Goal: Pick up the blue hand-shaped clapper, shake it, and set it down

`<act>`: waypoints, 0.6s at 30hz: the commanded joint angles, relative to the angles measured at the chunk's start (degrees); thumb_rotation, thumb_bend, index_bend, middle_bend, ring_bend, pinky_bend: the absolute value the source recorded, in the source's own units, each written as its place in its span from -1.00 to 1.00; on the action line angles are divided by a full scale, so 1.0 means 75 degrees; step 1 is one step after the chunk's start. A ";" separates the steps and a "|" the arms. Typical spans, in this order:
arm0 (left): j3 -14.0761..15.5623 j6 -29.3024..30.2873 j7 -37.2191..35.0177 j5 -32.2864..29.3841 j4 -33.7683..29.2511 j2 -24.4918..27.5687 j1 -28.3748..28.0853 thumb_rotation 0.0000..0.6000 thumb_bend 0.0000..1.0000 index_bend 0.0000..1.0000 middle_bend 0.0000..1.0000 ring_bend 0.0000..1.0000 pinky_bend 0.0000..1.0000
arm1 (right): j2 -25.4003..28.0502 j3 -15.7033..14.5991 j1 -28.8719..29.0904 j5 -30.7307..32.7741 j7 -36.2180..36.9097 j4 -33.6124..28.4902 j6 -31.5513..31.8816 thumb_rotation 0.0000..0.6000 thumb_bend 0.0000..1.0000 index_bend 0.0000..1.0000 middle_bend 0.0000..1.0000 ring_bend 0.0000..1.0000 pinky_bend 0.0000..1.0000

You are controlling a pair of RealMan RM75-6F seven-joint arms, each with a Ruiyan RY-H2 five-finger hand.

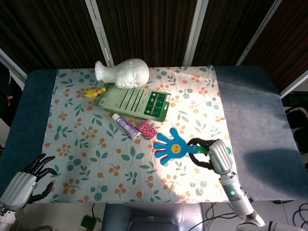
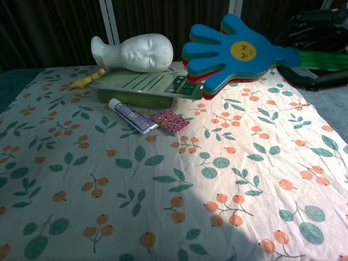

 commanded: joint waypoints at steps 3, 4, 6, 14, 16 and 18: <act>0.0003 -0.0015 0.0033 0.0007 -0.0010 -0.0005 -0.0004 1.00 -0.13 -0.18 -0.74 -0.90 -0.47 | -0.0168 0.0226 -0.0431 0.0228 0.3772 0.0186 0.1083 1.00 0.67 0.62 0.53 0.80 1.00; 0.0003 -0.0018 0.0037 0.0002 -0.0011 -0.0006 -0.0003 1.00 -0.13 -0.18 -0.74 -0.90 -0.47 | -0.0196 0.0282 -0.0466 0.0412 0.4181 0.0220 0.1044 1.00 0.70 0.62 0.53 0.80 1.00; -0.0003 -0.0035 0.0043 -0.0012 -0.0014 -0.0008 -0.0010 1.00 -0.13 -0.18 -0.74 -0.90 -0.47 | -0.0121 0.0307 -0.0512 0.0761 0.5134 0.0130 0.0761 1.00 0.72 0.63 0.53 0.80 1.00; 0.0002 -0.0062 0.0089 -0.0018 -0.0027 -0.0014 -0.0012 1.00 -0.14 -0.18 -0.74 -0.90 -0.47 | 0.0258 0.0434 -0.0526 0.1404 0.6376 -0.0172 -0.0194 1.00 0.75 0.64 0.53 0.80 1.00; 0.0000 -0.0068 0.0091 -0.0024 -0.0027 -0.0015 -0.0014 1.00 -0.14 -0.18 -0.74 -0.90 -0.47 | 0.0261 0.0440 -0.0533 0.1391 0.6358 -0.0175 -0.0253 1.00 0.75 0.64 0.53 0.80 1.00; 0.0000 -0.0083 0.0093 -0.0029 -0.0035 -0.0010 -0.0020 1.00 -0.13 -0.18 -0.74 -0.90 -0.47 | 0.0255 0.0412 -0.0517 0.1233 0.6235 -0.0086 -0.0253 1.00 0.75 0.64 0.53 0.80 1.00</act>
